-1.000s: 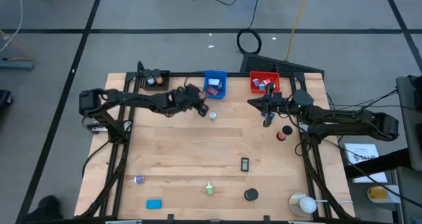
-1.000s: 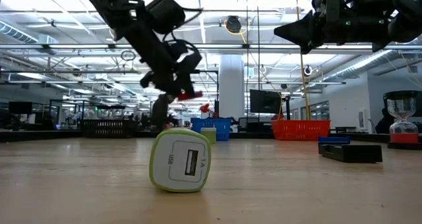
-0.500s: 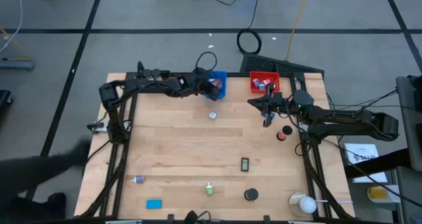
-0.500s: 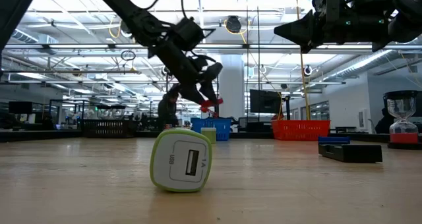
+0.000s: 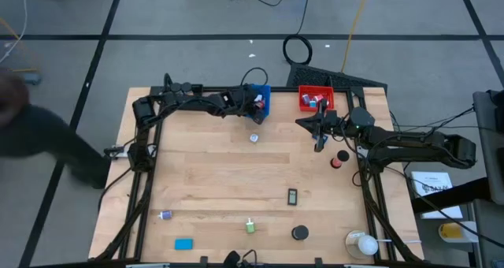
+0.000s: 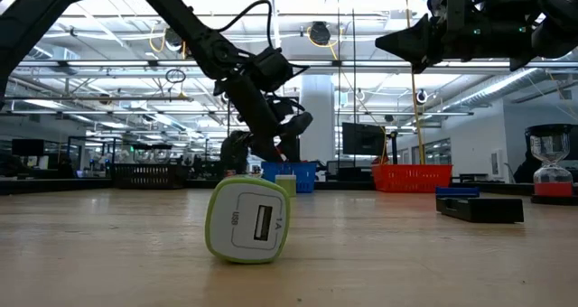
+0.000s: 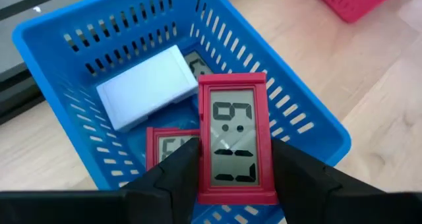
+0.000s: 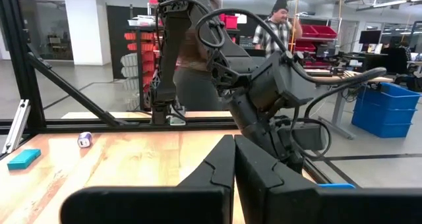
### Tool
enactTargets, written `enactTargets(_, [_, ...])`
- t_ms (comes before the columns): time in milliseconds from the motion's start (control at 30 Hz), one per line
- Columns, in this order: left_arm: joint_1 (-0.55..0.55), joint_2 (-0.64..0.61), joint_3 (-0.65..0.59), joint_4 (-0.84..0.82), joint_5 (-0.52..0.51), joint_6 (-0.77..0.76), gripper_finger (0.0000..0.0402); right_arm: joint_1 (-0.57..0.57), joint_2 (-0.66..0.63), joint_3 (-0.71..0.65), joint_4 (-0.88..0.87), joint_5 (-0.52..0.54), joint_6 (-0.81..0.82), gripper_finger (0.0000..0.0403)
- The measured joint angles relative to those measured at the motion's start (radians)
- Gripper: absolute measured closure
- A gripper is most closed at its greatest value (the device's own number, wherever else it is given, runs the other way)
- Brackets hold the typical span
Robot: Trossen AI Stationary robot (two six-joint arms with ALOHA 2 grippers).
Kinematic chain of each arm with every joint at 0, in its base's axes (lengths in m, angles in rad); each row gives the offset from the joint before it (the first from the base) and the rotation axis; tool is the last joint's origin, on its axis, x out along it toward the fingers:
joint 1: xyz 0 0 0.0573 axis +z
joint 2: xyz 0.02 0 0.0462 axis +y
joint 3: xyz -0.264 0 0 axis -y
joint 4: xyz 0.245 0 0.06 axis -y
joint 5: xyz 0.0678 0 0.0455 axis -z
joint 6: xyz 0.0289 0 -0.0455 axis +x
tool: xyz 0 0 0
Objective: Pick & Place Office items
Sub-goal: Put the red digital clock into the blue basket, then put the pink hourglass into the black basket
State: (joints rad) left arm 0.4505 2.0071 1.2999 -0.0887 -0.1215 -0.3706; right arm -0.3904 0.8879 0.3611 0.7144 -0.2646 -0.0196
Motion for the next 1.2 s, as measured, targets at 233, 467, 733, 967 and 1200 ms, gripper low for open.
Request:
enactTargets(233, [-0.001, 0.000, 0.000, 0.002, 0.014, 0.004, 0.0186, 0.000, 0.000, 0.000, 0.000, 0.000, 0.000, 0.0403])
enactTargets(467, [-0.002, -0.037, 0.000, -0.023, 0.038, 0.044, 0.0139, 0.000, 0.000, 0.000, -0.004, 0.000, 0.000, 0.0403])
enactTargets(733, [-0.065, -0.188, -0.086, -0.029, -0.140, 0.168, 0.0257, 0.000, 0.000, 0.000, -0.019, 0.000, -0.010, 0.0403])
enactTargets(967, [-0.109, -0.373, -0.417, 0.330, 0.004, 0.321, 0.0391, 0.000, 0.000, 0.000, -0.029, 0.000, -0.011, 0.0403])
enactTargets(1200, [-0.130, -0.563, -0.611, 0.461, 0.037, 0.273, 0.0361, 0.000, 0.003, 0.000, -0.026, 0.000, -0.011, 0.0403])
